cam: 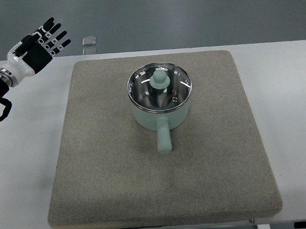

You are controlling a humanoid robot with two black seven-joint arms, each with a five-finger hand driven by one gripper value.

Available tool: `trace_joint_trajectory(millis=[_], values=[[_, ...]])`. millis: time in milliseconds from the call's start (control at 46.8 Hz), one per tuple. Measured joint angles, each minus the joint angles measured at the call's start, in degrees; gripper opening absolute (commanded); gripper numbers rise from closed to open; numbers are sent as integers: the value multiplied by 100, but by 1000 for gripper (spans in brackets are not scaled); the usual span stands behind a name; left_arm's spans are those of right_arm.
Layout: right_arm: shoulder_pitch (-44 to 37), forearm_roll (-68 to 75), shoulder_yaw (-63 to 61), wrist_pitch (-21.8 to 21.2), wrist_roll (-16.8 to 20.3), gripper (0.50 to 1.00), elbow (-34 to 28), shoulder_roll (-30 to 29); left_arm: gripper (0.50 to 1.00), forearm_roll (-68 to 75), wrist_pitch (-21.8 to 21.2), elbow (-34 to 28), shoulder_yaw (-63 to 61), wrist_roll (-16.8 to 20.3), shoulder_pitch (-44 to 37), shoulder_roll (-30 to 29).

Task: Place lid left of pot with left hand
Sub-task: 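Raise the left hand and move it toward the far edge of the mat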

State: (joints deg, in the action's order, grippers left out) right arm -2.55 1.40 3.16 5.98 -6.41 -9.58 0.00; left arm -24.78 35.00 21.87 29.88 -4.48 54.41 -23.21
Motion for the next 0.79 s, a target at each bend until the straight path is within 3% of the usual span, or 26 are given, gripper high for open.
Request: trace_joint_trajectory(millis=[790], values=[[0,0,0,0,0,921,-1,0,996,24,0,-235,-149,12,96,-89]])
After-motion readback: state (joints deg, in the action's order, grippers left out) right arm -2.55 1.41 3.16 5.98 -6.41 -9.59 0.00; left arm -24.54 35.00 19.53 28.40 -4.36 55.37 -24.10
